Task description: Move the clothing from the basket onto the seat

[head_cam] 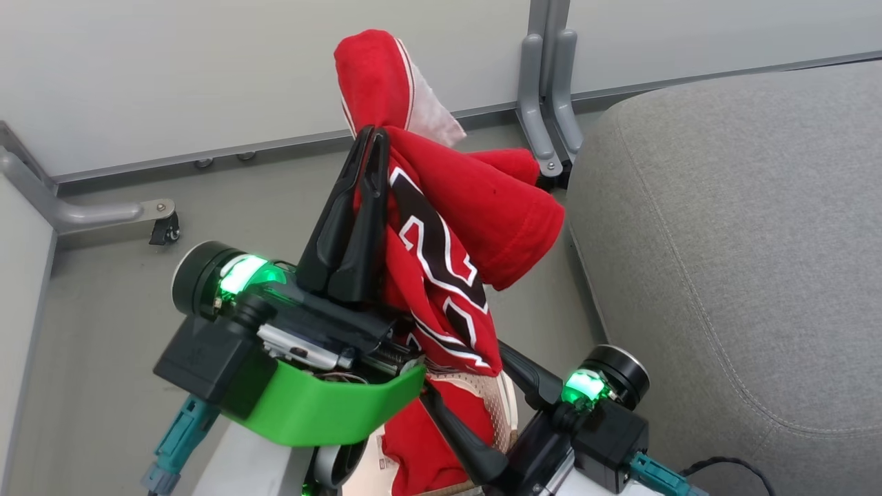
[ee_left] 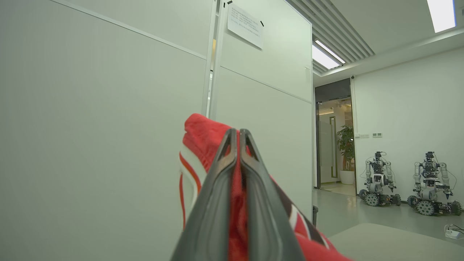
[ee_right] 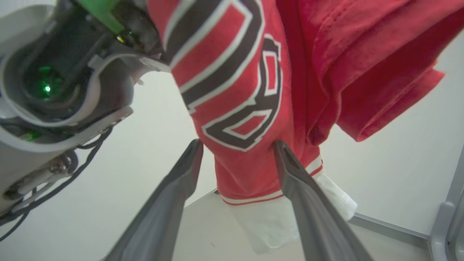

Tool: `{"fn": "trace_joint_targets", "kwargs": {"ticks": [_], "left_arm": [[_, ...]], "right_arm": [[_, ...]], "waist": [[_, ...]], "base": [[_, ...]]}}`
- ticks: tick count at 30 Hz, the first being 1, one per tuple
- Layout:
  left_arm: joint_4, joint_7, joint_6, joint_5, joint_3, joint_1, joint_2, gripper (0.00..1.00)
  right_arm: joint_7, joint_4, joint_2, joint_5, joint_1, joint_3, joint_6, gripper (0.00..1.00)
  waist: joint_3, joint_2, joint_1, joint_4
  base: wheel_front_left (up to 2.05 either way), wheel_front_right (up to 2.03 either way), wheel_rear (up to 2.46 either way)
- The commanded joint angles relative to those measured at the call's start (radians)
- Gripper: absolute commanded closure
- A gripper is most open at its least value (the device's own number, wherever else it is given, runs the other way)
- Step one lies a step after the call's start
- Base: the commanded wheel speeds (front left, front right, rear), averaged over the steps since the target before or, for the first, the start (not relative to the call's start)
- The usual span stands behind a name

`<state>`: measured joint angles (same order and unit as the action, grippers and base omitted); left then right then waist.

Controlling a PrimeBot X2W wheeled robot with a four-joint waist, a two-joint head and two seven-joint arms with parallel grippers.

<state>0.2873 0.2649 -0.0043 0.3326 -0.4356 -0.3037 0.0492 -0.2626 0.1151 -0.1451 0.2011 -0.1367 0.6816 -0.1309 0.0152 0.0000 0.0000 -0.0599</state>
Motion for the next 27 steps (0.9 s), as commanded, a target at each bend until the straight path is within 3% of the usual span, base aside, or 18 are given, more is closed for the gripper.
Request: {"fn": "trace_joint_targets", "kwargs": {"ticks": [1, 27], "left_arm": [[0.001, -0.001, 0.002, 0.01, -0.007, -0.016, 0.002, 1.0], [-0.011, -0.001, -0.006, 0.016, -0.071, 0.008, 0.002, 1.0]], "right_arm": [[-0.003, 0.005, 0.002, -0.005, -0.015, -0.003, 0.0, 0.0], [-0.003, -0.039, 0.085, -0.06, -0.027, -0.092, 0.0, 0.0]], "waist": [[-0.002, 0.0, 0.0, 0.008], [-0.024, 0.0, 0.0, 0.033]], "base": [[0.0, 0.0, 0.0], [0.0, 0.0, 0.0]]}}
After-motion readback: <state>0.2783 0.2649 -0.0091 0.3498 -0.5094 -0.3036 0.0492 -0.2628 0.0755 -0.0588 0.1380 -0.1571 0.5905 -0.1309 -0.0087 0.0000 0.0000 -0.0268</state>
